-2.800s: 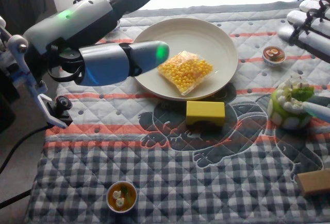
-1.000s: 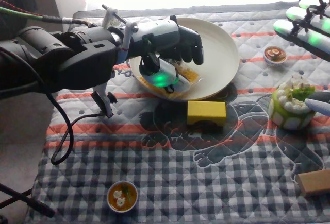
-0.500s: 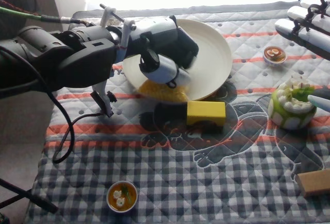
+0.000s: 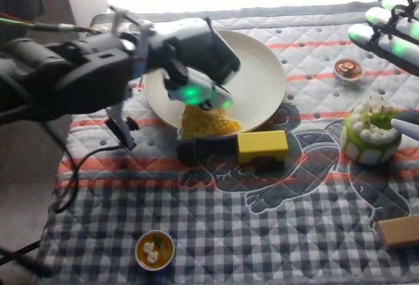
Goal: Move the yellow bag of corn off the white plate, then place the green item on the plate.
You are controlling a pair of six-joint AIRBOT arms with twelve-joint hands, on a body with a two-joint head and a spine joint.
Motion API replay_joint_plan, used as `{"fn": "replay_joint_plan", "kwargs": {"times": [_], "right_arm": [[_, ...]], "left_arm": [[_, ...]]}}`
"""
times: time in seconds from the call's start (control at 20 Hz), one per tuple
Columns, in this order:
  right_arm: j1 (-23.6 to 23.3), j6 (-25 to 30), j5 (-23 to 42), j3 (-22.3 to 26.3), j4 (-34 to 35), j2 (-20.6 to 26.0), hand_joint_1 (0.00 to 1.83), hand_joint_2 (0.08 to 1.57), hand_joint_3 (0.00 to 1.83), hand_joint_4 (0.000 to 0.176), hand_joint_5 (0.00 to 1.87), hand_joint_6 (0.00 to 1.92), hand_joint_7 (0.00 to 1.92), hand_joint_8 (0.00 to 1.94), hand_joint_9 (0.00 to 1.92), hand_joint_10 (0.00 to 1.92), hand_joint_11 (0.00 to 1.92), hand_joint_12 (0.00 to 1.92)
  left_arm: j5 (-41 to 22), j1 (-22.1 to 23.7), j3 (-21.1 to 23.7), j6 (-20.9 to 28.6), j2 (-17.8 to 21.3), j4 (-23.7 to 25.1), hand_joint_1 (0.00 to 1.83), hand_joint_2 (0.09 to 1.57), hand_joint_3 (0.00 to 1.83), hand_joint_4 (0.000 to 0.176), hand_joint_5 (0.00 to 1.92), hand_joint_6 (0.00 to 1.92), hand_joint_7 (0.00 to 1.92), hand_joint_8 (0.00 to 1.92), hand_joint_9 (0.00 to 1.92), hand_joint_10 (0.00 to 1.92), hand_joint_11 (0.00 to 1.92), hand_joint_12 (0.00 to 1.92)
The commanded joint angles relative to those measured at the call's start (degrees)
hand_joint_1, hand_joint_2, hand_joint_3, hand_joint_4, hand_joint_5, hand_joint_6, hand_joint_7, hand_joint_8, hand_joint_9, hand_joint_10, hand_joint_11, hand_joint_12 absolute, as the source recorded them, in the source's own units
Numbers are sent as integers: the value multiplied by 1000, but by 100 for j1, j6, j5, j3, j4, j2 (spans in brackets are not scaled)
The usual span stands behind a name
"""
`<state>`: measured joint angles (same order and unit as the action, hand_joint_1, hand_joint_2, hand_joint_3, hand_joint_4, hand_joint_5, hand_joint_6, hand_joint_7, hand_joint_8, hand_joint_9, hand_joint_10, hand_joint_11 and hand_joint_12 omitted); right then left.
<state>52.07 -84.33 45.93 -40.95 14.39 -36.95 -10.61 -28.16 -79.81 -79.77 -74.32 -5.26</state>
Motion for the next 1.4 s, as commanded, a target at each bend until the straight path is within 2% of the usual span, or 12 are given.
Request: {"fn": "replay_joint_plan", "kwargs": {"times": [0.0,0.15,0.2,0.45,0.5,0.6,0.65,0.7,0.75,1.0,1.15,1.35], "right_arm": [[-51,-15,679,-15,-46,-2,507,1336,0,0,0,0,0,0,0,0,0,157],[-43,-10,679,-13,-25,-2,466,1339,1,0,0,0,0,0,0,0,0,122],[-39,-5,679,-12,-20,-2,464,1345,0,0,0,0,0,0,16,10,0,457],[-23,15,681,-11,2,-2,501,1342,0,2,0,0,0,0,0,0,0,341],[-22,18,681,-11,3,-2,500,1343,0,0,0,0,0,0,0,0,0,389],[-15,36,681,-11,5,-2,467,1346,0,5,0,0,0,0,0,0,0,357],[-10,40,680,-11,5,-6,421,1350,0,30,0,0,0,0,0,0,0,261],[-10,42,680,-12,5,-9,398,1353,0,36,0,0,0,0,0,0,0,280],[-10,47,680,-13,6,-13,377,1357,0,27,0,0,0,0,0,0,0,328],[-6,52,679,-20,33,-36,394,1355,0,0,0,0,0,0,0,0,0,543],[-6,55,677,-27,33,-52,441,1351,0,0,0,0,0,0,0,0,0,322],[-6,64,676,-35,34,-64,411,1358,0,0,0,0,0,0,0,0,0,240]], "left_arm": [[-960,42,109,80,112,-51,1535,1171,0,0,940,1921,1096,1921,1205,1921,1336,1921],[-1768,20,769,157,707,119,1423,1233,21,0,939,1921,1120,1921,1258,1921,1355,1921],[-1955,0,929,196,831,204,1430,1231,21,0,983,1921,1148,1921,1292,1921,1372,1921],[-2536,-281,1254,1125,1230,813,1503,1211,12,0,1026,1921,1200,1921,1309,1921,1391,1921],[-2499,-318,1253,1125,1230,813,1190,911,898,0,737,1898,867,1921,1111,1921,1205,1921],[-2467,-414,1260,1128,1239,798,1008,1235,175,0,605,1578,384,1401,325,1626,280,1921],[-2401,-451,1259,1127,1245,785,958,1151,44,7,261,898,187,594,64,770,55,1275],[-2359,-472,1259,1127,1250,785,924,1094,6,75,136,406,37,185,12,192,10,826],[-2257,-495,1244,1126,1248,782,918,1065,0,98,112,166,7,36,2,38,1,723],[-1558,-514,1008,1114,918,1015,1052,1057,8,91,165,4,5,0,2,1,0,665],[-1266,-501,879,1112,751,1123,1004,1087,9,110,177,4,52,6,23,6,0,687],[-871,-388,671,1109,515,1344,1060,1115,4,64,221,6,104,3,64,12,0,881]]}}
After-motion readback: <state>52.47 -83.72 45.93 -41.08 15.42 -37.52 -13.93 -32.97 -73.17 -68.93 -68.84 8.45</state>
